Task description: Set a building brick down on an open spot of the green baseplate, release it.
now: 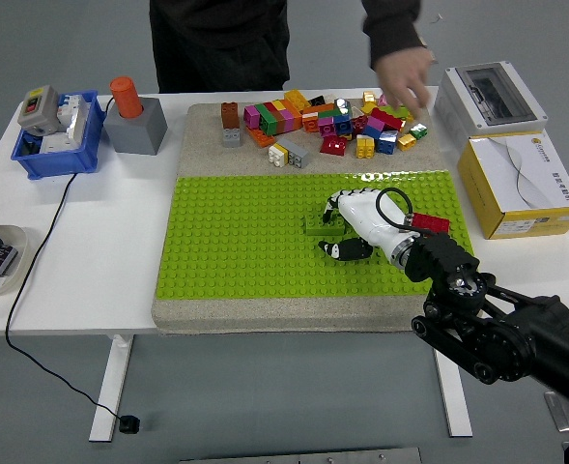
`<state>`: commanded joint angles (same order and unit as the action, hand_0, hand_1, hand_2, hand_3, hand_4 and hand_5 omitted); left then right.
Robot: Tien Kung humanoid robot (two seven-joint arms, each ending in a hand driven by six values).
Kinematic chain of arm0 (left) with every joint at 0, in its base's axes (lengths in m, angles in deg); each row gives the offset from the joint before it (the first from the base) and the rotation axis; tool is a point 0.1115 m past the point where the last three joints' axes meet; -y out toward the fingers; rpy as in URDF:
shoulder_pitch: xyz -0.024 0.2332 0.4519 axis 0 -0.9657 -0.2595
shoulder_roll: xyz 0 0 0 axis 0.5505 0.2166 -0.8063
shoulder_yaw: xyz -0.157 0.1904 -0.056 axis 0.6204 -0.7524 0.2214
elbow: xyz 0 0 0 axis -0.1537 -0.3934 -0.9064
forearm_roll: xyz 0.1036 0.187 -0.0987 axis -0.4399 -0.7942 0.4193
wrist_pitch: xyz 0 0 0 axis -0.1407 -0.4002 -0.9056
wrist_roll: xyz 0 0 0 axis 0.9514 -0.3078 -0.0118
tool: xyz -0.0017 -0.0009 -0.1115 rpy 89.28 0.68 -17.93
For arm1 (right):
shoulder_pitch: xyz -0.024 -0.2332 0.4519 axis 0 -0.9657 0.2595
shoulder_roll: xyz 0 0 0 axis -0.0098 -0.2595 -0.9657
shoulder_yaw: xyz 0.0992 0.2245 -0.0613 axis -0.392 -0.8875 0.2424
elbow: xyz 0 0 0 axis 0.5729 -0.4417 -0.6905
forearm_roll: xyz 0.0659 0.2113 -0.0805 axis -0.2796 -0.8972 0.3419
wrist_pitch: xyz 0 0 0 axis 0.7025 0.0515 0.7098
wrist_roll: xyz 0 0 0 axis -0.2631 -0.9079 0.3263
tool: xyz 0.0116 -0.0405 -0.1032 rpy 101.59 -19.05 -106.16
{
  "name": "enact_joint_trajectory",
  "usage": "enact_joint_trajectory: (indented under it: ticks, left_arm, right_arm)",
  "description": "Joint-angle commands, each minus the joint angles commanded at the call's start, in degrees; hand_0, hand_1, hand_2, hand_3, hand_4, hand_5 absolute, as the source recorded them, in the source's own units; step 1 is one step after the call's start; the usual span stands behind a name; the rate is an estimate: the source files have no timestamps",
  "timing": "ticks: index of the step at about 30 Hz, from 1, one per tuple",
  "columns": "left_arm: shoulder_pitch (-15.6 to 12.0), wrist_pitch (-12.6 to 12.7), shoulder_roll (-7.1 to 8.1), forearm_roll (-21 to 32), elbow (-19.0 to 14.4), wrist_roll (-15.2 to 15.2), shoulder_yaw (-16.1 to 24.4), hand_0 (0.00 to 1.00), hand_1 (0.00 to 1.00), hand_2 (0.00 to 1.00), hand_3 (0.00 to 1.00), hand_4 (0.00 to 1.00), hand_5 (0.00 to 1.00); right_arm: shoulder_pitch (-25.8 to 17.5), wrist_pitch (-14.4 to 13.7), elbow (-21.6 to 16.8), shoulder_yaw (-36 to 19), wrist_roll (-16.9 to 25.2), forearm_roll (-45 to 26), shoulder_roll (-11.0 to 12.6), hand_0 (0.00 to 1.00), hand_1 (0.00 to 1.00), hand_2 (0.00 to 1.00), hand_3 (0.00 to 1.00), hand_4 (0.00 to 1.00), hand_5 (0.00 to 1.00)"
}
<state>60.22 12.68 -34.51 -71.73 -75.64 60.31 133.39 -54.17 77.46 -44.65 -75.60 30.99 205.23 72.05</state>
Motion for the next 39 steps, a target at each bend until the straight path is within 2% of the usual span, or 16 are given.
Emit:
enact_joint_trajectory:
  ticks: [25, 32, 39]
  left_arm:
    - [0.0, 0.0, 0.07, 0.2, 0.0, 0.1, -0.1, 0.66, 0.615, 0.609, 0.72, 0.738, 0.198]
    - [-0.3, 0.0, 0.11, 0.6, 0.0, 0.0, 0.1, 0.66, 0.616, 0.609, 0.718, 0.738, 0.198]
    - [-0.8, 0.0, 0.36, 0.5, 0.0, 0.3, -0.1, 0.66, 0.615, 0.609, 0.717, 0.736, 0.195]
  right_arm:
    - [-0.2, 0.2, 0.4, 1.1, 0.1, 0.7, 0.0, 0.796, 0.799, 0.835, 0.6, 0.718, 0.42]
    - [-0.4, -1.3, -3.2, -2.9, 1.2, -1.0, 1.2, 0.789, 0.797, 0.83, 0.61, 0.715, 0.416]
    - [-2.0, -3.0, -9.6, -9.2, 1.9, -6.9, 4.3, 0.762, 0.783, 0.822, 0.625, 0.715, 0.404]
